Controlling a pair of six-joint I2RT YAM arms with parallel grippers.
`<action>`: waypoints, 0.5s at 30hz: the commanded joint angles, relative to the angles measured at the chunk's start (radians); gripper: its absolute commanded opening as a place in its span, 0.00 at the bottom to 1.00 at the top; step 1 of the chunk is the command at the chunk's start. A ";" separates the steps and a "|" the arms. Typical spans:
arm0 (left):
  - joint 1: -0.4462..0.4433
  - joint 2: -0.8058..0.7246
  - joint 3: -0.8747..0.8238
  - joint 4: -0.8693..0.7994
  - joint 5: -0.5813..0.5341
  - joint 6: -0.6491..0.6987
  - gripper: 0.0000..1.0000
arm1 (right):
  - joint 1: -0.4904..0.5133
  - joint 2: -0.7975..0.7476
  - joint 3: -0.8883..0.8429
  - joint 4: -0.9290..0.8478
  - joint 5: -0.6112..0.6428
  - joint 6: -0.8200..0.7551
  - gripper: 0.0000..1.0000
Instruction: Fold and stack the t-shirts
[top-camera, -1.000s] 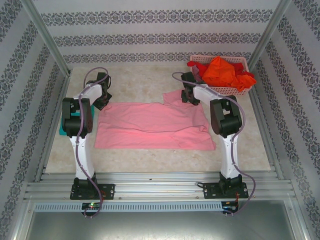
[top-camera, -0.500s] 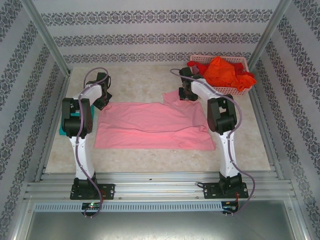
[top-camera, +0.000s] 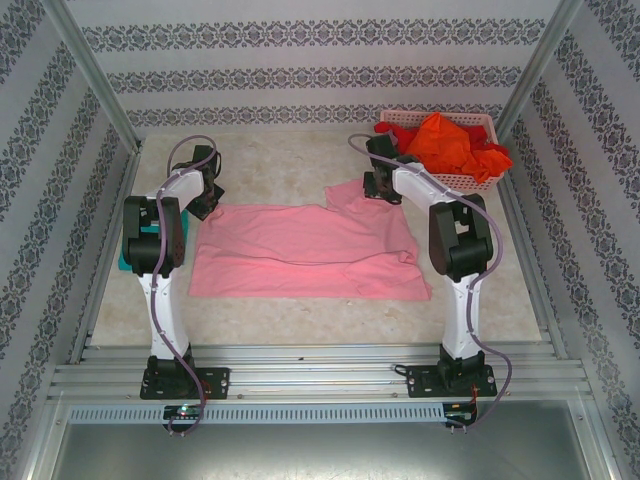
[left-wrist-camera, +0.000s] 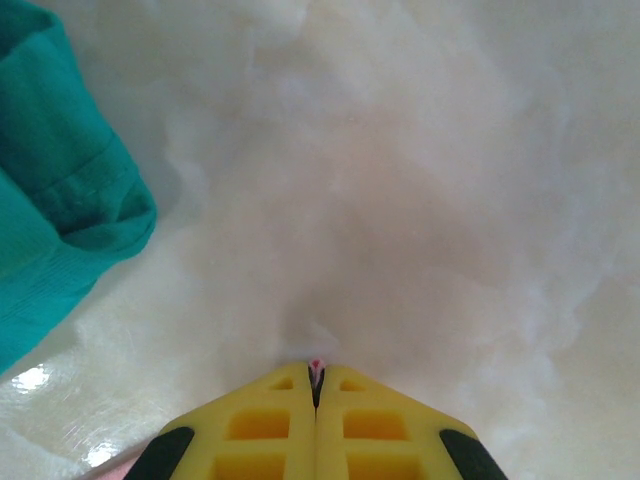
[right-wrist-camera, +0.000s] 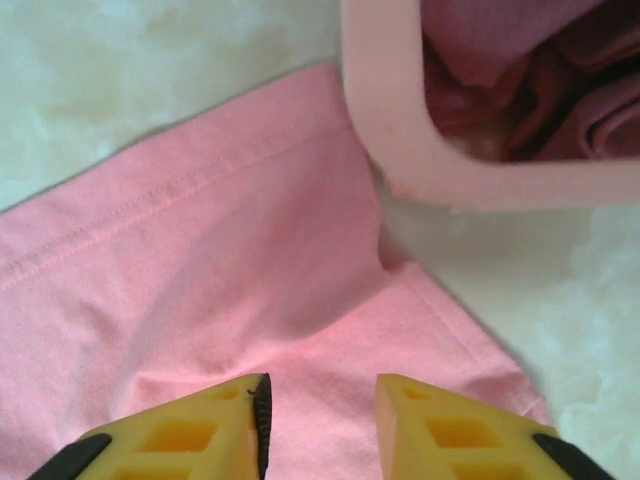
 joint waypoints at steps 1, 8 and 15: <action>0.014 -0.012 -0.025 0.000 0.037 0.016 0.00 | -0.011 0.036 0.019 -0.025 0.026 0.020 0.28; 0.014 -0.017 -0.024 0.001 0.037 0.019 0.00 | 0.005 0.132 0.111 -0.100 0.005 0.020 0.33; 0.015 -0.017 -0.025 0.005 0.044 0.020 0.00 | 0.015 0.188 0.200 -0.193 -0.009 -0.025 0.31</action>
